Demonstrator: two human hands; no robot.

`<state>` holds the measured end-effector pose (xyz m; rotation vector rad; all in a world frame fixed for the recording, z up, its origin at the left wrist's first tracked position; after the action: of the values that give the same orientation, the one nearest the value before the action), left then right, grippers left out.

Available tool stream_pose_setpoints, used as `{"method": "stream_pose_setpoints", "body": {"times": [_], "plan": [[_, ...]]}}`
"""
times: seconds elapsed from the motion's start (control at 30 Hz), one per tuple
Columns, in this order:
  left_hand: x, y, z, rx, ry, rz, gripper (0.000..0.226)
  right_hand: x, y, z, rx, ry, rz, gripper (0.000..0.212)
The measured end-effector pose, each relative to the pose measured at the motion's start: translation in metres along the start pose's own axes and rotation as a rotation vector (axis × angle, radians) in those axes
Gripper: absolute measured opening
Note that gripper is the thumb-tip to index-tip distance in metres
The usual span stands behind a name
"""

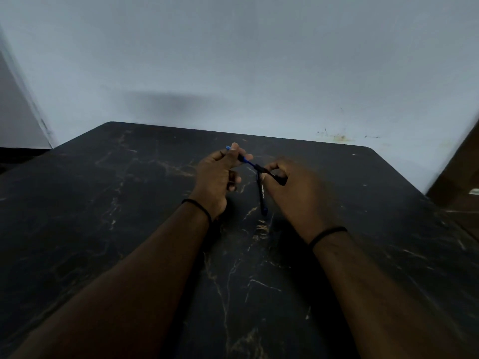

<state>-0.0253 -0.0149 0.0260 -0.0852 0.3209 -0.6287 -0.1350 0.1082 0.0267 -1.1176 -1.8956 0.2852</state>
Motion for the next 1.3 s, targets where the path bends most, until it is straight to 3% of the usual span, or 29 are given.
{"method": "stream_pose_setpoints", "body": {"times": [0.4, 0.67, 0.73, 0.87, 1.03, 1.13, 1.23, 1.3], "plan": [[0.001, -0.003, -0.007, 0.036, -0.023, -0.022, 0.028, -0.007, 0.001, 0.003, 0.012, -0.121, 0.016, 0.015], [-0.002, -0.005, -0.010, 0.019, -0.015, -0.035, 0.024, -0.007, 0.001, 0.001, 0.048, -0.057, 0.017, 0.020], [-0.002, -0.005, -0.011, 0.022, -0.013, -0.025, 0.026, -0.007, 0.001, 0.001, 0.028, -0.106, 0.008, 0.013], [-0.001, -0.007, -0.012, 0.024, -0.013, -0.016, 0.035, -0.006, 0.002, 0.003, -0.010, -0.126, 0.015, 0.027], [0.000, -0.009, -0.014, 0.020, -0.021, -0.024, 0.026, -0.009, 0.000, 0.007, -0.031, -0.096, -0.012, 0.012], [0.001, -0.009, -0.014, 0.015, -0.031, -0.022, 0.026, -0.013, -0.001, 0.006, -0.020, -0.046, -0.048, 0.024], [0.000, -0.009, -0.015, 0.019, -0.029, -0.026, 0.026, -0.014, -0.001, 0.008, -0.064, -0.104, -0.045, 0.014], [0.000, -0.009, -0.015, 0.014, -0.028, -0.027, 0.030, -0.013, 0.000, 0.010, -0.079, -0.116, -0.035, 0.023]]}}
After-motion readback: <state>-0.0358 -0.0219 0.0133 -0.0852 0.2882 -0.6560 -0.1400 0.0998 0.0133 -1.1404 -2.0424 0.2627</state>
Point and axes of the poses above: each hand's wrist, its own y-axis away from the middle knuckle, its own x-axis out of the back of the hand, z = x × y, the point moved 4 cm from there along -y, towards the middle knuckle, and after that the axes turned 3 degrees about -x, right-handed, at the moved point
